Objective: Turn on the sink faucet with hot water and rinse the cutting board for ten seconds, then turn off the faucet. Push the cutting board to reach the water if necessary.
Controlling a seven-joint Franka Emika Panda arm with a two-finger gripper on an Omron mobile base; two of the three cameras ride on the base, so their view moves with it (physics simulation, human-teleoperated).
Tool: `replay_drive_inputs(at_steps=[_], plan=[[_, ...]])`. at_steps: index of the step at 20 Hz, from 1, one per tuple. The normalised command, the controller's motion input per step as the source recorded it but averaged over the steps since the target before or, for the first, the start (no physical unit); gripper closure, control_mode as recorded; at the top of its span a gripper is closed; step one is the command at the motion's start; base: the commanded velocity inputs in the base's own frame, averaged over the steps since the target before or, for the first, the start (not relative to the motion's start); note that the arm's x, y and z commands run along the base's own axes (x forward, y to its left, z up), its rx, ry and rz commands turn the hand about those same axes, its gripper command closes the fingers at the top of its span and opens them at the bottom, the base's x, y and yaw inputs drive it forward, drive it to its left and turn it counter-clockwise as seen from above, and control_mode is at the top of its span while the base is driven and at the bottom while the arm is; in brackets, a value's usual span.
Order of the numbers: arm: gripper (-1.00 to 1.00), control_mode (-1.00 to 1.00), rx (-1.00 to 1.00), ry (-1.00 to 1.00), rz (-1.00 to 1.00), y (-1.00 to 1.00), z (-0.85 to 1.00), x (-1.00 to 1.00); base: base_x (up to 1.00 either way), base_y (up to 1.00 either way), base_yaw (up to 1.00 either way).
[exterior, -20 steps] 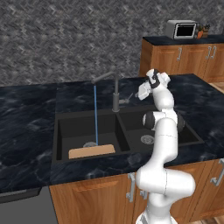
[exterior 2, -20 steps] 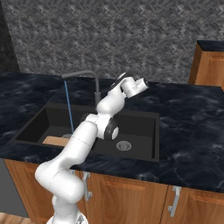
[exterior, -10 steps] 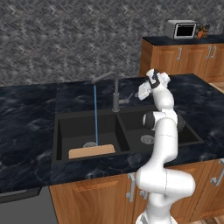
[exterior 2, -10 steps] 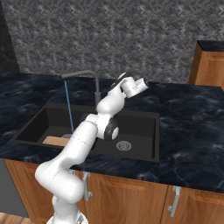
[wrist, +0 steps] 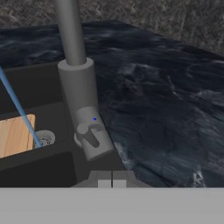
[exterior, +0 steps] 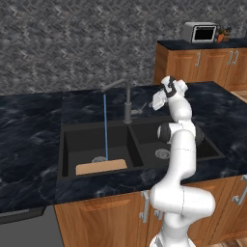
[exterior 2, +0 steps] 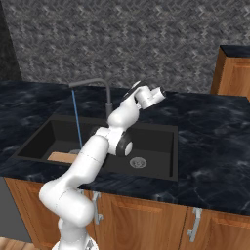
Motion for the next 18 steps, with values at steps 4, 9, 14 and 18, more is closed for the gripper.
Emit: replay_drive_inputs(at_steps=[4,9,14,18], plan=[[1.0,-1.0,0.0,0.0,0.0,0.0,0.0,0.0,0.0,0.0,0.0],[1.0,-1.0,0.0,0.0,0.0,0.0,0.0,0.0,0.0,0.0,0.0],[1.0,-1.0,0.0,0.0,0.0,0.0,0.0,0.0,0.0,0.0,0.0],[1.0,-1.0,0.0,0.0,0.0,0.0,0.0,0.03,0.0,0.0,0.0]])
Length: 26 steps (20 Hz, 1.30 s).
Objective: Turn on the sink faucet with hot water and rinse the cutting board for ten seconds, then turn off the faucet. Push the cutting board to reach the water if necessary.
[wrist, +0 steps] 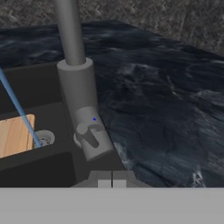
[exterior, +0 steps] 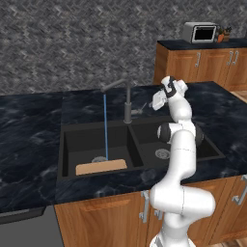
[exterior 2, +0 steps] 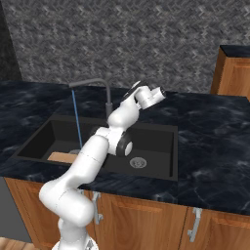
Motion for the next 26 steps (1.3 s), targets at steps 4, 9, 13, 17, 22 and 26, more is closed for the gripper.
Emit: replay_drive_inputs(at_steps=[4,9,13,17,22,26], plan=[[1.0,-1.0,0.0,0.0,0.0,0.0,0.0,0.17,0.0,0.0,0.0],[1.0,-1.0,0.0,0.0,0.0,0.01,0.0,0.15,0.0,0.0,0.0],[1.0,-1.0,0.0,0.0,0.0,0.17,0.0,0.01,0.0,0.0,0.0],[1.0,-1.0,0.0,0.0,0.0,0.16,0.0,0.0,0.0,0.0,0.0],[1.0,-1.0,0.0,0.0,0.0,0.17,0.0,0.0,0.0,0.0,0.0],[1.0,-1.0,0.0,0.0,0.0,0.12,0.0,0.0,0.0,0.0,0.0]])
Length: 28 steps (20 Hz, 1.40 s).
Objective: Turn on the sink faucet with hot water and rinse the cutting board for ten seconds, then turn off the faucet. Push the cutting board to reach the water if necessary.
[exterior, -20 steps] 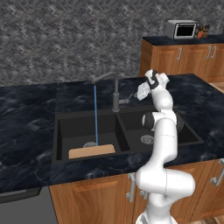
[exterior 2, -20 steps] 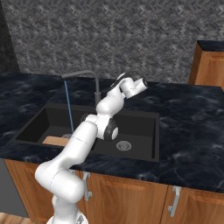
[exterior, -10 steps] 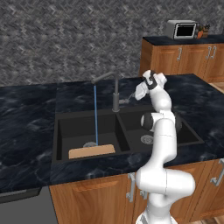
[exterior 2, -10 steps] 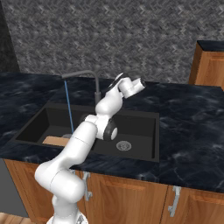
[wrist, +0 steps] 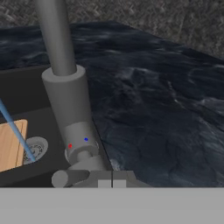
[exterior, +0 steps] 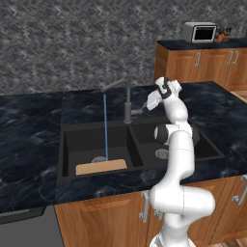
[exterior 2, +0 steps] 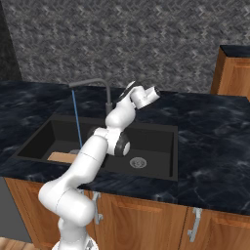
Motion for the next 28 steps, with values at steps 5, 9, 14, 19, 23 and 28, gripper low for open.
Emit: replay_drive_inputs(at_steps=[5,9,14,19,23,28], plan=[[1.0,-1.0,0.0,0.0,0.0,0.12,-0.05,0.0,0.0,0.0,0.0],[1.0,-1.0,0.0,0.0,0.0,0.13,-0.09,0.0,0.0,0.0,0.0],[1.0,-1.0,0.0,0.0,0.0,0.15,-0.02,0.0,0.0,0.0,0.0],[1.0,-1.0,0.0,0.0,0.0,0.17,0.0,0.0,0.0,0.0,0.0],[1.0,-1.0,0.0,0.0,0.0,0.18,0.0,0.0,0.0,0.0,0.0],[1.0,-1.0,0.0,0.0,0.0,0.22,0.0,0.0,0.0,0.0,0.0]])
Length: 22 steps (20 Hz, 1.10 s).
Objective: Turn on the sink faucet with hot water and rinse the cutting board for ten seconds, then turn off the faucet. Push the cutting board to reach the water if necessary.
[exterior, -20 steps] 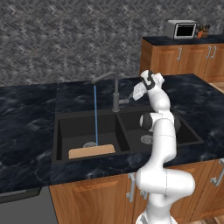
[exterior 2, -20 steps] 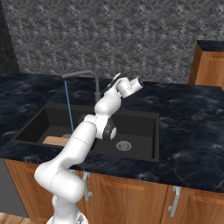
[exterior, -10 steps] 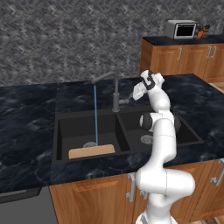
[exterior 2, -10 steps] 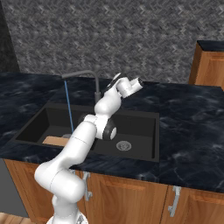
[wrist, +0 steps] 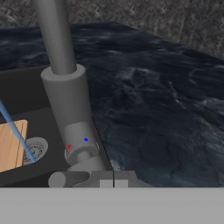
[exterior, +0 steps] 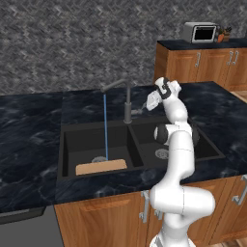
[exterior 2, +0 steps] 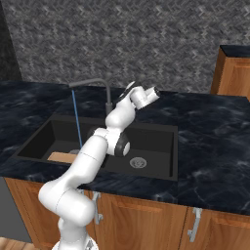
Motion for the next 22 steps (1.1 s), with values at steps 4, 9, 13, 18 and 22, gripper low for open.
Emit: replay_drive_inputs(at_steps=[4,9,13,18,22], plan=[[1.0,-1.0,0.0,0.0,0.0,0.26,0.0,0.0,0.0,0.0,0.0],[1.0,-1.0,0.0,0.0,0.0,0.31,0.0,0.0,0.0,0.0,0.0],[1.0,-1.0,0.0,0.0,0.0,0.32,0.0,0.0,0.0,0.0,0.0],[1.0,-1.0,0.0,0.0,0.0,0.33,0.0,0.0,0.0,0.0,0.0],[1.0,-1.0,0.0,0.0,0.0,0.34,0.0,0.0,0.0,0.0,0.0]])
